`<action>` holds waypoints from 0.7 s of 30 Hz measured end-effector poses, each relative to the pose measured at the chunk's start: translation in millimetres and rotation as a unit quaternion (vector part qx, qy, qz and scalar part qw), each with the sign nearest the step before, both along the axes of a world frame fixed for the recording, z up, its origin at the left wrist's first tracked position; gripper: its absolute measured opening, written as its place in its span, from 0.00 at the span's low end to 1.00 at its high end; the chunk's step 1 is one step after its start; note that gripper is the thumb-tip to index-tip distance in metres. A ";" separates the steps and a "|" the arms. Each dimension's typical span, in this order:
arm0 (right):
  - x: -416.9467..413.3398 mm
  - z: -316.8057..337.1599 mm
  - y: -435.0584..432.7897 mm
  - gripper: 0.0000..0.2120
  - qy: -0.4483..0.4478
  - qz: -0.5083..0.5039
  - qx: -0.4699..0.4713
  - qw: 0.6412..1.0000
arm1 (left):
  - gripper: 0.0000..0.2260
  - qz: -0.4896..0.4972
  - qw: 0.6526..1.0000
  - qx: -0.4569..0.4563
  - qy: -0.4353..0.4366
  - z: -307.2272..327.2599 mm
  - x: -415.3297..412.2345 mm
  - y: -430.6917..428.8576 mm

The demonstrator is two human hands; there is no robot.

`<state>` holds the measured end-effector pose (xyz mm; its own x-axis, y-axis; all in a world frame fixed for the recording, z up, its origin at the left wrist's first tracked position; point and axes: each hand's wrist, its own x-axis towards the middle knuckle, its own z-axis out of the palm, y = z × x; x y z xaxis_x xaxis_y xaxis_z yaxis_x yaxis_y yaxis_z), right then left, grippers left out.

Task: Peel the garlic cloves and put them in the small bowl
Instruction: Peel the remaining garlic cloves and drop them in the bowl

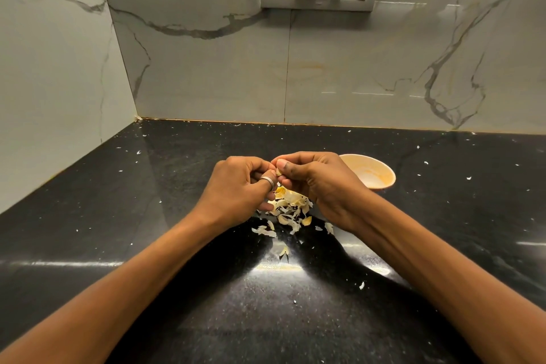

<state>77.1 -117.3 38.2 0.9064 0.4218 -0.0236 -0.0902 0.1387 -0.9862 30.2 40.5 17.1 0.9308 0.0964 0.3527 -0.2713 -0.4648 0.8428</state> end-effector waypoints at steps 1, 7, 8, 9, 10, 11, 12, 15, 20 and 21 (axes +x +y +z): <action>-0.2 -0.1 0.1 0.06 0.004 0.000 0.003 1.000 | 0.04 0.003 1.000 0.002 -0.003 -0.1 0.1 -0.3; 1.1 1.3 -0.2 0.06 0.001 -0.021 0.004 1.000 | 0.04 -0.012 1.000 -0.012 -0.002 1.7 -0.8 -0.8; 0.9 0.8 0.0 0.06 0.001 -0.023 0.001 1.000 | 0.03 -0.012 1.000 -0.010 -0.001 1.6 -1.0 -0.8; 0.4 0.4 0.4 0.06 0.000 -0.025 -0.002 1.000 | 0.04 -0.010 1.000 -0.003 -0.003 1.4 -1.1 -0.8; -0.2 -0.2 0.9 0.06 -0.001 -0.026 -0.004 1.000 | 0.04 -0.006 1.000 0.008 -0.007 1.1 -1.3 -0.9; -0.8 -0.5 1.4 0.05 0.000 -0.028 -0.004 1.000 | 0.04 -0.002 1.000 0.022 -0.012 0.9 -1.7 -1.1; -1.5 -0.7 1.8 0.05 0.002 -0.029 -0.003 1.000 | 0.04 0.001 0.999 0.034 -0.017 0.7 -2.3 -1.5; -3.4 -1.0 2.4 0.06 0.013 -0.031 0.008 0.999 | 0.04 0.009 0.998 0.051 -0.027 0.8 -3.4 -2.7; -6.2 -2.0 4.4 0.07 0.034 -0.035 0.031 0.998 | 0.04 0.021 0.998 0.042 -0.034 1.4 -3.5 -4.1; -6.5 -2.1 4.6 0.06 0.039 -0.035 0.035 0.998 | 0.04 0.023 0.998 0.040 -0.034 1.3 -3.2 -4.6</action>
<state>70.6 -112.7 36.1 0.9305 0.3600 -0.0679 -0.1535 0.2148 -0.9645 27.0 35.9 18.4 0.8995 0.1082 0.4233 -0.3033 -0.5427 0.7833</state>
